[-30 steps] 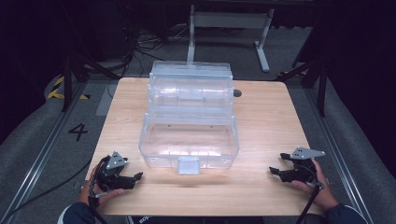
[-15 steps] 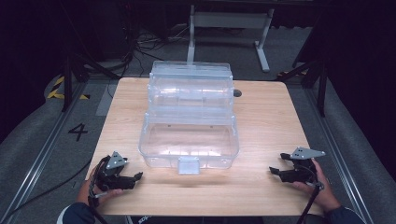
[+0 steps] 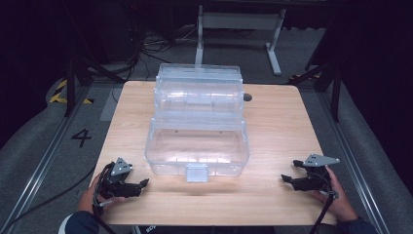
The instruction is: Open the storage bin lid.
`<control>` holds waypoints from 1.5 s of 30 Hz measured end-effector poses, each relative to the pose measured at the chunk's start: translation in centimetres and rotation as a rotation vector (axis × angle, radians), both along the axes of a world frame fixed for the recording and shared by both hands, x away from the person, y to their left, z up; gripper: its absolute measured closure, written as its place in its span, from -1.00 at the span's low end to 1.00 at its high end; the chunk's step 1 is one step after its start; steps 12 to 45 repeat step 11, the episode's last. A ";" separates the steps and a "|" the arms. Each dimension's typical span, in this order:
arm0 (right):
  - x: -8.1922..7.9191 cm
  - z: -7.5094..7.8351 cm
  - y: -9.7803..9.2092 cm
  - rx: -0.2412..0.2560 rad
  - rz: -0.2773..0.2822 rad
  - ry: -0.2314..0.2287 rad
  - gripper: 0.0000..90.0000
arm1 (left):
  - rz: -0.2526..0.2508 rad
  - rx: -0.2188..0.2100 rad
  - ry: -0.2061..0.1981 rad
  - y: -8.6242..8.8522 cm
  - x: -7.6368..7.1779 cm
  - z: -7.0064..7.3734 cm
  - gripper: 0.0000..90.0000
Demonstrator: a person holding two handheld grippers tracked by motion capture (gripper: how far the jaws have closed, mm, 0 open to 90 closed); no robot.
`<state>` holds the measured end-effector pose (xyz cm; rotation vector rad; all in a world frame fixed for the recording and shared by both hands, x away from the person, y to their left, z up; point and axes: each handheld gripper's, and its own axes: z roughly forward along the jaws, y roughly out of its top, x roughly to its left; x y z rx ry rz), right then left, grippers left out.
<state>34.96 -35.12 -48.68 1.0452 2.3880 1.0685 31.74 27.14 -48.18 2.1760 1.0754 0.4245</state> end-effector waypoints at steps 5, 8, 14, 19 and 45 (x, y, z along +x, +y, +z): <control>0.0 0.0 0.0 0.000 -0.005 0.002 -0.59 | 0.001 0.005 0.002 0.0 0.0 0.0 -0.67; 0.0 0.0 -0.1 -0.001 -0.006 0.002 -0.59 | 0.004 0.001 0.007 0.0 0.0 0.0 -0.68; 0.0 0.0 -0.1 -0.001 -0.006 0.002 -0.60 | 0.006 0.004 0.007 0.0 0.0 0.0 -0.69; 0.0 0.0 -0.1 -0.001 -0.006 0.002 -0.60 | 0.006 0.004 0.007 0.0 0.0 0.0 -0.69; 0.0 0.0 -0.1 -0.001 -0.006 0.002 -0.60 | 0.006 0.004 0.007 0.0 0.0 0.0 -0.69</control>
